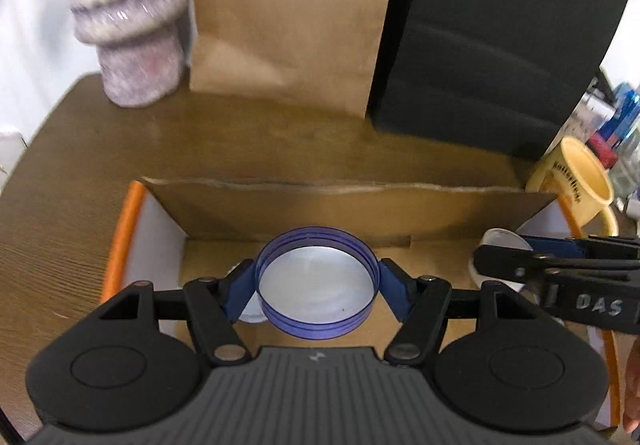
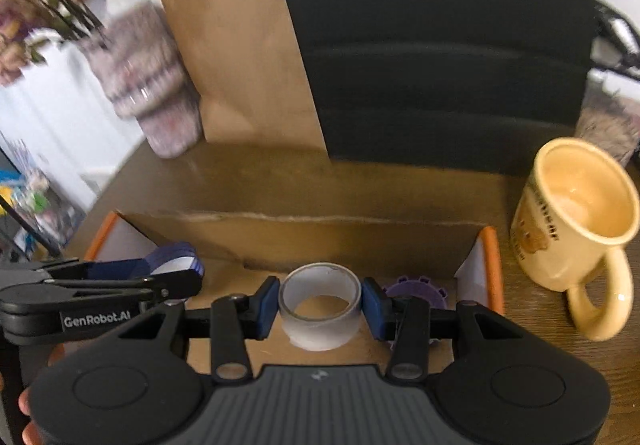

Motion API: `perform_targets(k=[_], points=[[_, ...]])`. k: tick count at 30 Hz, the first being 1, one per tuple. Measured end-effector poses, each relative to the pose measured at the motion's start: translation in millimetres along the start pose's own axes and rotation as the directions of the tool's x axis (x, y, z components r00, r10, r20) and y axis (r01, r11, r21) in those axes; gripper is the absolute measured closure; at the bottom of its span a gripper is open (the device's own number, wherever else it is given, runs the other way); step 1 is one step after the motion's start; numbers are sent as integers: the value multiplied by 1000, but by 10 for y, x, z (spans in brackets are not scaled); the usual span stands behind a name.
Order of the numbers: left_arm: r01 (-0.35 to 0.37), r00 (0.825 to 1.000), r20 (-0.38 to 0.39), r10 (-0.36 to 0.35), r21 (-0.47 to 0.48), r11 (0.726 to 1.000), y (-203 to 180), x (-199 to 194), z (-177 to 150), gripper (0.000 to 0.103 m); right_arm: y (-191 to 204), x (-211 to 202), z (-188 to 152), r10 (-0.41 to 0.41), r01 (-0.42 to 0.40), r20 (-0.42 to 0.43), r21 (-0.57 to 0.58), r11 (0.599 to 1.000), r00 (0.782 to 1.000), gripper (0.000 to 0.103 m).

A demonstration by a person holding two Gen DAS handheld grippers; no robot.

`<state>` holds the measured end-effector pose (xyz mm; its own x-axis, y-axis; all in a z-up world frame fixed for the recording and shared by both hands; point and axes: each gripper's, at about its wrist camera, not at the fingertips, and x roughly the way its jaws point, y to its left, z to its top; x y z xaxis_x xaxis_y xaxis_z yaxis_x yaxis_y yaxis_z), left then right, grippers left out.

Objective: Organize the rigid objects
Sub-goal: 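Open both tools to release the lid and tape roll in the box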

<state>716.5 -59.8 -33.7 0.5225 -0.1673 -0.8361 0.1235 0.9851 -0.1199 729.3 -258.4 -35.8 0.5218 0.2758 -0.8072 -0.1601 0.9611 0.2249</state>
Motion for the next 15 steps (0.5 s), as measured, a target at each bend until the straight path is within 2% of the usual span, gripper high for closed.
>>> perform_targets(k=[3,7,10,11,15], points=[[-7,999,-45,8,20,1000,-81,172,-19,35,77,136,-20,-24,22,-32,-38,999,999,59],[-52,999,-14,53,24,998,-107,229,-28,33,118,235,-31,-67,65,-35,-65,996,997,58],[-44,999,-23,44,4,999,-65,214,-17,32,73,232,-35,-53,51,-37,-48,998,998,55],[-36,999,-28,36,-4,999,-48,201,-11,31,59,220,-34,-46,44,-34,-41,998,998,51],[-4,1000,-10,4,-44,999,51,34,-10,23,76,87,-29,-53,53,-6,-49,997,999,46]])
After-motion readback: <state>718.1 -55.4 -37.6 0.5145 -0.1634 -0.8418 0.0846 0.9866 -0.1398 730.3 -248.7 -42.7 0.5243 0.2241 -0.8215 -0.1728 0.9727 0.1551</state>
